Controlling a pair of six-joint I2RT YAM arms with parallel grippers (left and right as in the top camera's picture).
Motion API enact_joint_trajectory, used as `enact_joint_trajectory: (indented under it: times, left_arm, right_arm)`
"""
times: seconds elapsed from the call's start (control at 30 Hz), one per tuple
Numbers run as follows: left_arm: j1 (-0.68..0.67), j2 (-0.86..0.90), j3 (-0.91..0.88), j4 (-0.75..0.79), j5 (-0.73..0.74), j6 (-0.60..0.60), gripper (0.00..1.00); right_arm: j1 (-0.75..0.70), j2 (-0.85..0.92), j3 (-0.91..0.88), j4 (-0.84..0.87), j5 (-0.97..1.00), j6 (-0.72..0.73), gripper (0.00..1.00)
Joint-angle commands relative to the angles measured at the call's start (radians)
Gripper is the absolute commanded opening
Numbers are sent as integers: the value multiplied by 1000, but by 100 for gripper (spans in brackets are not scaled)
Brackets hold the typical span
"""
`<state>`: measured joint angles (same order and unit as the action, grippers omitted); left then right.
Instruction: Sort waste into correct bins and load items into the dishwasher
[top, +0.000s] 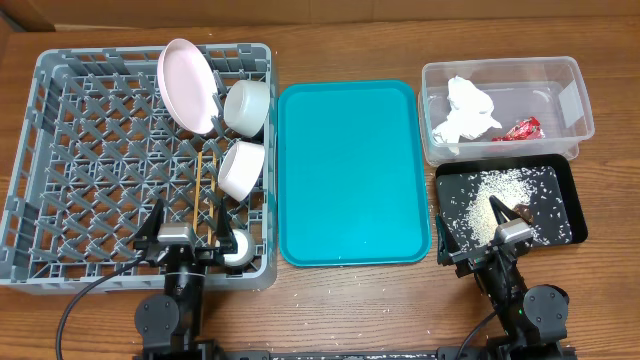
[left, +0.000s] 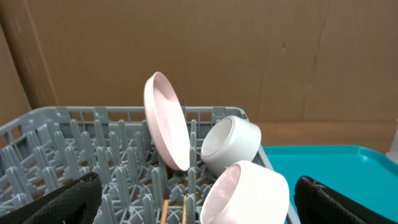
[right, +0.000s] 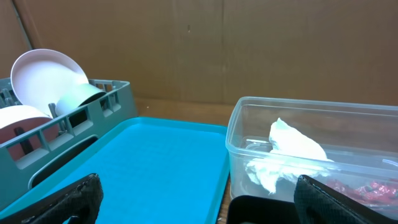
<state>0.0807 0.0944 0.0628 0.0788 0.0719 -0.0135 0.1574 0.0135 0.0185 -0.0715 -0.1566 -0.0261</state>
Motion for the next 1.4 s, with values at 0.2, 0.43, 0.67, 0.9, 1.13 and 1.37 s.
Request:
enact_joint_trajectory:
  times: [0.2,0.43,0.67,0.9,1.13,1.37]
  left_arm:
    - [6,-58,-58,-6,8,106,100]
    - [3,-91,-58,-152,6,108,100]
    - [3,-91,-58,-150,6,88,100]
    - [3,-91,-58,-150,6,88,100]
    - [3,-91,-58,-150,6,89,100]
    - [3,-91,-58,-150,6,88,100]
  right_arm:
    - [-3,-11,-11,5,6,-1,100]
    - [-3,-11,-11,5,6,-1,100]
    - [-3,-11,-11,5,6,-1,100]
    - [-3,-11,-11,5,7,-1,100]
    - [-3,-11,-11,5,6,-1,100]
    - [-3,-11,-11,5,7,-1,100]
